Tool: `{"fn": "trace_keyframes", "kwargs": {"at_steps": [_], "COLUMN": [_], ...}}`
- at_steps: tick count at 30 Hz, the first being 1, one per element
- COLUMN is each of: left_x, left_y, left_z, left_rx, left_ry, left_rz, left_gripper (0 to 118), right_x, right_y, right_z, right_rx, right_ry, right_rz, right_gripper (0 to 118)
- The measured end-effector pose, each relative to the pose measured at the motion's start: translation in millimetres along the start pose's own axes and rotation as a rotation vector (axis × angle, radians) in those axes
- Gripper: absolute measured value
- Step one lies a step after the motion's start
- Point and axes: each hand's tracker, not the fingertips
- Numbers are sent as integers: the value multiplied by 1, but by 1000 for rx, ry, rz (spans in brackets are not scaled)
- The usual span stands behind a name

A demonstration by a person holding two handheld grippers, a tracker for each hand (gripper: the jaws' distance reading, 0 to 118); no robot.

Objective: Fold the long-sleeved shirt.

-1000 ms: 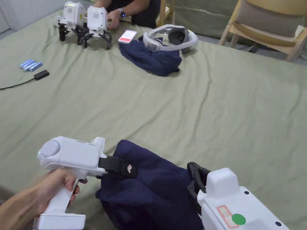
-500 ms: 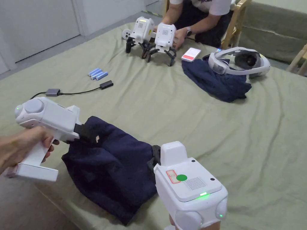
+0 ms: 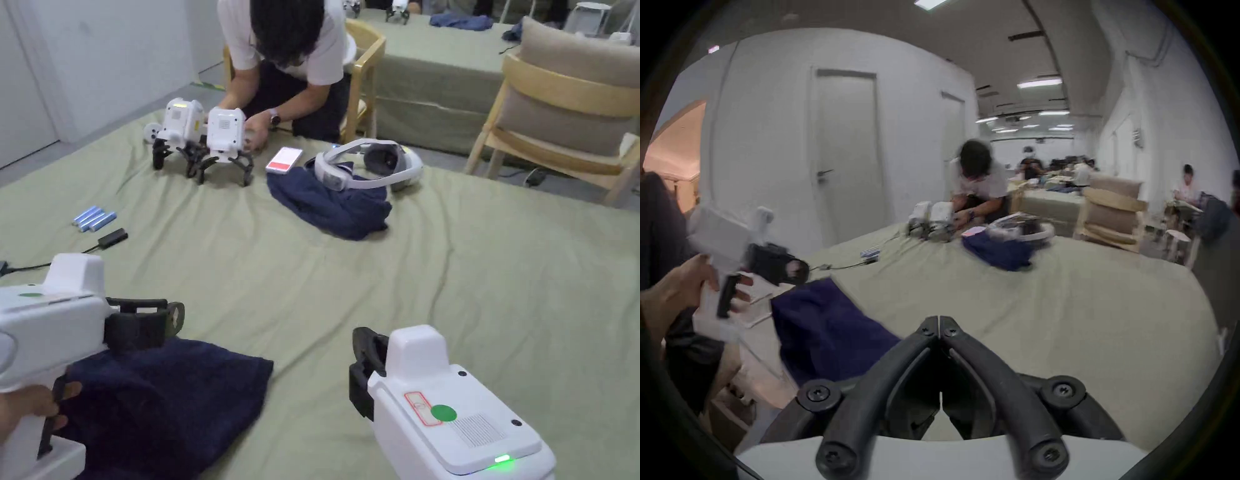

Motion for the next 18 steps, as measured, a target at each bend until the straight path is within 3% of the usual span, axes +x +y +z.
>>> {"fn": "trace_keyframes", "kwargs": {"at_steps": [3,6,8,10,13,15,17,18], "left_x": [77,120,122,147,197,230,256,268], "left_y": [10,22,25,29,26,24,27,30], "left_z": [18,16,6,12,13,13,10,8], "left_rx": [170,143,130,148,313,369,387,394], "left_ry": [93,131,145,147,224,178,152,114], "left_rz": [-28,-58,-107,-107,-147,-137,-129,-102], "left_gripper": [111,111,111,111,111,111,111,111], "right_x": [57,103,125,141,161,170,170,171], "right_y": [4,4,0,-3,3,11,20,25], "right_z": [48,95,120,140,158,161,163,164], "right_rx": [32,61,54,97,143,149,189,224], "right_ry": [-154,-218,-267,-327,-459,-441,-505,-538], "right_rz": [-11,-26,10,-14,-26,-36,0,2], "right_gripper": [0,0,0,0,0,0,1,7]}}
